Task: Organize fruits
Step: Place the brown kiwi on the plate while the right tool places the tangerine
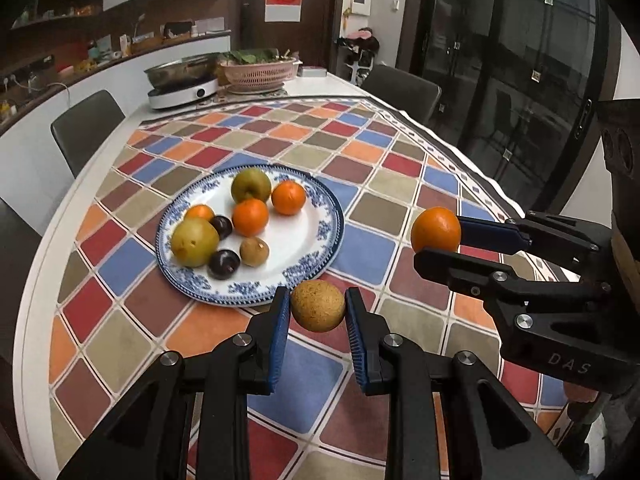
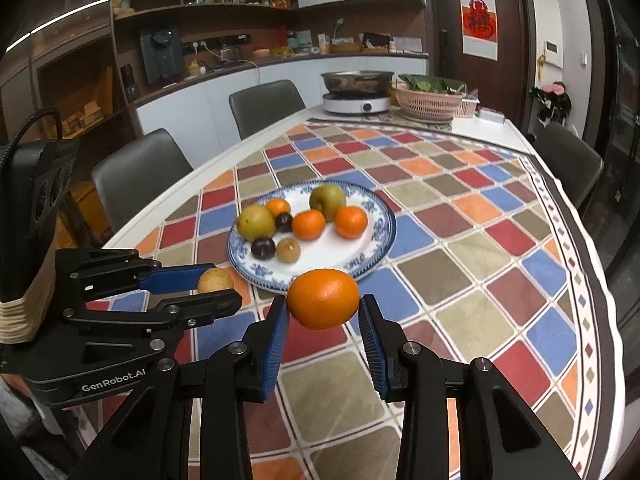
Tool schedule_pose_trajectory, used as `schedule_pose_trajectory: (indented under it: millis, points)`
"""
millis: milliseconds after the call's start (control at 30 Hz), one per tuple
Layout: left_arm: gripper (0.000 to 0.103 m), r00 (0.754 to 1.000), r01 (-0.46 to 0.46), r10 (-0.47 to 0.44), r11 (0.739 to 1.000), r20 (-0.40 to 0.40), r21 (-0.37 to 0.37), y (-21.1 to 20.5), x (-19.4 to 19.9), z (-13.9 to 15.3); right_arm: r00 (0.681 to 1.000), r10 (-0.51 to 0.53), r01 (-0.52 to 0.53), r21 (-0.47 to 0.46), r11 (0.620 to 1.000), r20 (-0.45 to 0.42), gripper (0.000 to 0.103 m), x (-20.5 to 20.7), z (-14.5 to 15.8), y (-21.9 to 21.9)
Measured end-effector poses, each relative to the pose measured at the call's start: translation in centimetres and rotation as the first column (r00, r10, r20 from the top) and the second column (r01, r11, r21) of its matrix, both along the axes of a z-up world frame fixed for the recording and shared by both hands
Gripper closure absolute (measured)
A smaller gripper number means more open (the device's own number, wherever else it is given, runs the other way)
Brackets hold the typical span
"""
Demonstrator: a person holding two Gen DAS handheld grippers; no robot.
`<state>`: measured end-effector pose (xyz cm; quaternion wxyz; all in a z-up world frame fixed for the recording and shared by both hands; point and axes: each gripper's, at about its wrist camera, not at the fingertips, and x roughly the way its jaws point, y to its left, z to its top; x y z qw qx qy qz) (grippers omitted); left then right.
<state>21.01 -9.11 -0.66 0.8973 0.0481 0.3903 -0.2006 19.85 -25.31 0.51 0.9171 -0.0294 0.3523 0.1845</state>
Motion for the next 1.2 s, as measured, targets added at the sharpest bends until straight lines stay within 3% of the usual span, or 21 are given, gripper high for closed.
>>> schedule_pose_trajectory:
  millis: [733, 1200]
  points:
    - [0.075, 0.998, -0.037, 0.036, 0.999, 0.057, 0.014, 1.4, 5.4, 1.7, 0.999, 0.032, -0.03, -0.057, 0.998, 0.027, 0.066, 5.4, 2.1, 1.7]
    - [0.075, 0.999, -0.032, 0.032, 0.998, 0.008, 0.061, 2.2, 10.4, -0.9, 0.998, 0.032, -0.034, -0.033, 0.999, -0.058, 0.066, 10.2, -1.1, 2.9]
